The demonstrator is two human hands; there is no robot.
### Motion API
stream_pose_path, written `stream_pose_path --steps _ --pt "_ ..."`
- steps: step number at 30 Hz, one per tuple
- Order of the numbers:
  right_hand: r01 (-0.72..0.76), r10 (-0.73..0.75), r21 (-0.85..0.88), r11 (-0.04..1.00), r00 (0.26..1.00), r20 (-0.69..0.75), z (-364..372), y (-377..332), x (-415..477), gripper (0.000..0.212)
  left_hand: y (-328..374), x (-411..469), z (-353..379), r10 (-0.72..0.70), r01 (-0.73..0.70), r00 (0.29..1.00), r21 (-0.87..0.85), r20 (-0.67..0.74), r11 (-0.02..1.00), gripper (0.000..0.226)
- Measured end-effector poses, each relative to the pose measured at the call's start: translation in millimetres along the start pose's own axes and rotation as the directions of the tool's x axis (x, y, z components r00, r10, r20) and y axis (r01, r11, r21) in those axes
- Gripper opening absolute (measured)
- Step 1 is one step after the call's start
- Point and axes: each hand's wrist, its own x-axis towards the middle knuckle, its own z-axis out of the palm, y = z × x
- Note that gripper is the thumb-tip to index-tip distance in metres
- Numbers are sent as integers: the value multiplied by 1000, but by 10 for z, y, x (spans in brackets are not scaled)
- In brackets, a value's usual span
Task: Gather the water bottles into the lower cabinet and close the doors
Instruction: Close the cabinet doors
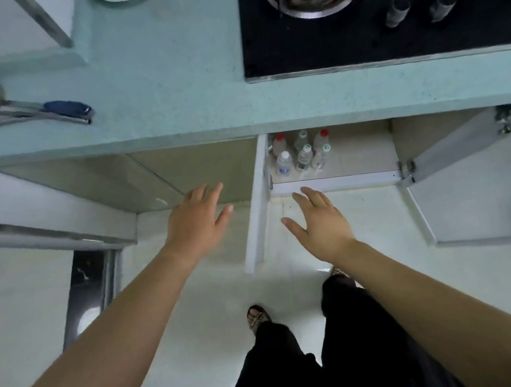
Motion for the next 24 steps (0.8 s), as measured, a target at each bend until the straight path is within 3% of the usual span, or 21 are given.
stream_pose_path --steps 9,13,19,24 --pt "-102 119 210 972 991 -67 504 -417 230 60 -279 498 162 171 -160 975 -89 138 983 66" --pt "-190 232 313 931 967 -102 825 -664 359 58 -384 801 285 339 -319 918 -126 208 939 50" --pt "-299 497 477 826 785 -369 1177 -991 384 46 -488 1207 352 685 -676 697 -124 213 727 45" --pt "-360 597 506 784 659 -457 1235 -1017 378 38 -278 1368 480 847 -849 494 -102 196 519 40"
